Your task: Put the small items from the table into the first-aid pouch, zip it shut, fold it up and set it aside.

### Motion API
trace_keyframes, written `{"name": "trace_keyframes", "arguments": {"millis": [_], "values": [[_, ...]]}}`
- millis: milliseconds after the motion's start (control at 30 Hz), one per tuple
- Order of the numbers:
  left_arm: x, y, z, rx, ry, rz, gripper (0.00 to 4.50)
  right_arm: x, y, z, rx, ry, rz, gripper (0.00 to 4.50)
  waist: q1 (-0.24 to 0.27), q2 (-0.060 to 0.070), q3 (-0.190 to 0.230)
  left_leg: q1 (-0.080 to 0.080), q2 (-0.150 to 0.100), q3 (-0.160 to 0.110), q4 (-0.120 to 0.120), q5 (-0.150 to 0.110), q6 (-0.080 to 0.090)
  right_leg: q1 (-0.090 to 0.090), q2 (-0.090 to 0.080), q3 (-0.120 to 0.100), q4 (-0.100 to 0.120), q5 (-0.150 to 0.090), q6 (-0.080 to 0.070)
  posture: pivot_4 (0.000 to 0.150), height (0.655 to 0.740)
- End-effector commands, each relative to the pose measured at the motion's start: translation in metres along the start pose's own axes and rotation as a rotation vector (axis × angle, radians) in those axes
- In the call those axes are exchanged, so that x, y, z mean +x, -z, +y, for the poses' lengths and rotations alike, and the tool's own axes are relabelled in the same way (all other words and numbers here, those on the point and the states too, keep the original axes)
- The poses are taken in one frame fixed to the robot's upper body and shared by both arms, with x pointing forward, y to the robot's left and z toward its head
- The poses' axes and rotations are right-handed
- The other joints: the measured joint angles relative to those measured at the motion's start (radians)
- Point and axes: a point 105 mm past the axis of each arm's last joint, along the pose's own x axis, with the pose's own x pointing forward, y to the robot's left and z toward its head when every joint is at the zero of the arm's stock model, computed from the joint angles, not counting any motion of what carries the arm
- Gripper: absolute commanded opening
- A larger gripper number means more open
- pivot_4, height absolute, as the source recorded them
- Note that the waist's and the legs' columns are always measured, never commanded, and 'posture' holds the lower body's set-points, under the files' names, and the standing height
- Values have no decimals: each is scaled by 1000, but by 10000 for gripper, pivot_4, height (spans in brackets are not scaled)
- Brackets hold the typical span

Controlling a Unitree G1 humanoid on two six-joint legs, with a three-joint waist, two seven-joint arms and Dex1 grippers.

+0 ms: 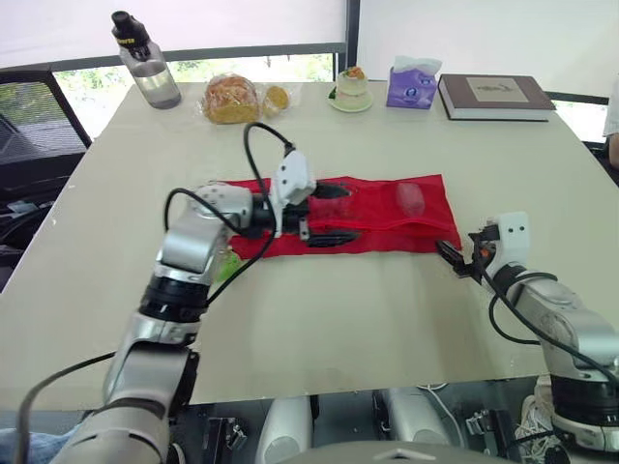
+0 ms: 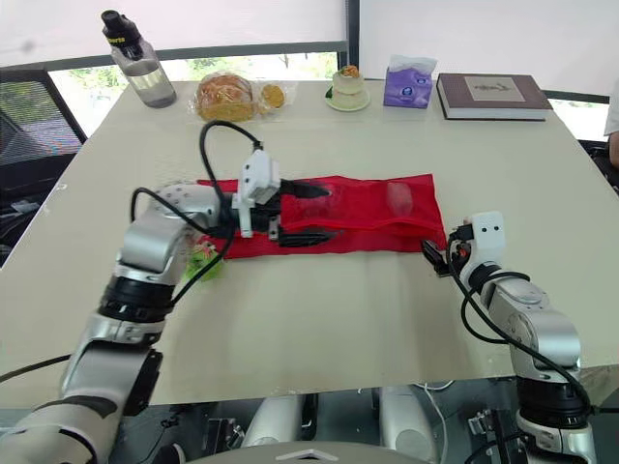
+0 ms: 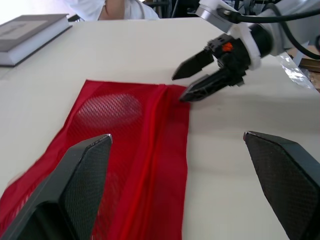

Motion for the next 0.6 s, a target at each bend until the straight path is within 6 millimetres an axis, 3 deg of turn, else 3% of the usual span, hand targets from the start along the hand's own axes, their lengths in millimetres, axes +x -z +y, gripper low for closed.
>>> {"name": "trace_keyframes", "arguments": {"millis": [33,200,300,333,567,600], "values": [[-20,-14,-16,15,52,-21,45000,4,-4,4,20,-36,-30,44075,-2,0,0,0,0,0,0,0,0,0,0,0,0,0,0,1500,7400],[-40,-18,-35,-12,55,-32,45000,10,0,16,67,-108,-16,44075,-1,0,0,1,1,1,-1,0,0,0,0,0,0,0,0,1500,7400],[-48,-21,-37,-7,19,-38,45000,11,-2,19,71,-116,-26,38118,0,0,0,1,1,1,-1,0,0,0,0,0,0,0,0,1500,7400],[-49,-22,-37,-6,11,-37,45000,11,-2,19,70,-114,-26,32245,-1,0,0,1,1,0,-1,0,0,0,0,0,0,0,0,1500,7400],[-51,-27,-38,-9,-37,-38,45000,8,-2,13,-1,-51,-12,2257,-1,0,0,1,1,1,-1,0,0,0,0,0,0,0,0,1500,7400],[-51,-27,-38,-9,-41,-35,45000,5,-2,9,-40,-34,-2,707,-1,0,0,1,1,1,-1,0,0,0,0,0,0,0,0,1500,7400]]}}
